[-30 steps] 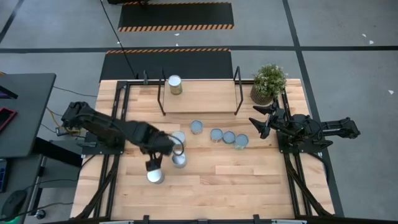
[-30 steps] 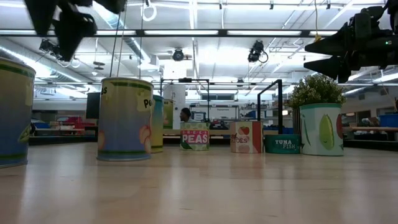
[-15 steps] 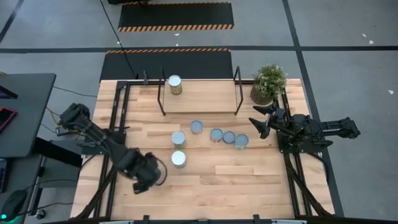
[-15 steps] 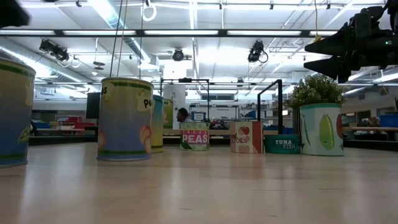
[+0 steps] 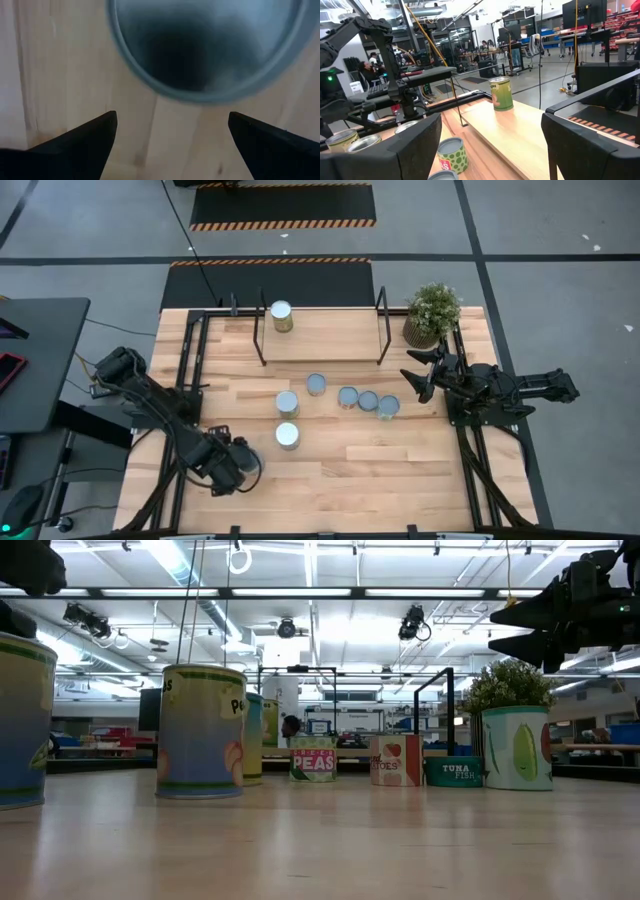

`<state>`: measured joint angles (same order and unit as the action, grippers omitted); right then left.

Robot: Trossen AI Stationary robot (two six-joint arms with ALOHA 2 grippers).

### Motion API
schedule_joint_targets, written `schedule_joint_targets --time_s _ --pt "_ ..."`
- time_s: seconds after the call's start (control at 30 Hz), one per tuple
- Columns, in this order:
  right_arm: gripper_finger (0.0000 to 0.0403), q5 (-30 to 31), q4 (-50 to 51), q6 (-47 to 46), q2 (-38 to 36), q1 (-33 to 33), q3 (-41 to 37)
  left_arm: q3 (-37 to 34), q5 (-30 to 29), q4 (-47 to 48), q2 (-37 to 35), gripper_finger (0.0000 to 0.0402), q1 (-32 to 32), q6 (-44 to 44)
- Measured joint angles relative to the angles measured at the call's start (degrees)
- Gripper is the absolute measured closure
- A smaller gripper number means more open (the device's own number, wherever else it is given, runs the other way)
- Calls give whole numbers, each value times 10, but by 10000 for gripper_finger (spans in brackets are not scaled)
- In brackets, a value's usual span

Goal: Pick and place cans onto a shelf
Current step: Put the canned peas on the shelf

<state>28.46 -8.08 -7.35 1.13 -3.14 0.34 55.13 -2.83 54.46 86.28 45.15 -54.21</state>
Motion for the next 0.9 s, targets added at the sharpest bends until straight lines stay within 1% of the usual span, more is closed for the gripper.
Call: schedule_joint_targets --time_s 0.1,0.2,0.37,0.7,0.9 --pt "53 0 0 0 0 0 0 -15 -19 -41 0 14 1 2" --pt "53 0 0 0 0 0 0 -21 -23 -81 0 14 0 34" --pt "53 0 0 0 0 0 0 -21 -58 -136 0 14 -3 67" --pt "53 0 0 0 0 0 0 -21 -52 -148 0 14 -37 54" --pt "53 0 0 0 0 0 0 -21 -45 -185 0 19 -57 59"
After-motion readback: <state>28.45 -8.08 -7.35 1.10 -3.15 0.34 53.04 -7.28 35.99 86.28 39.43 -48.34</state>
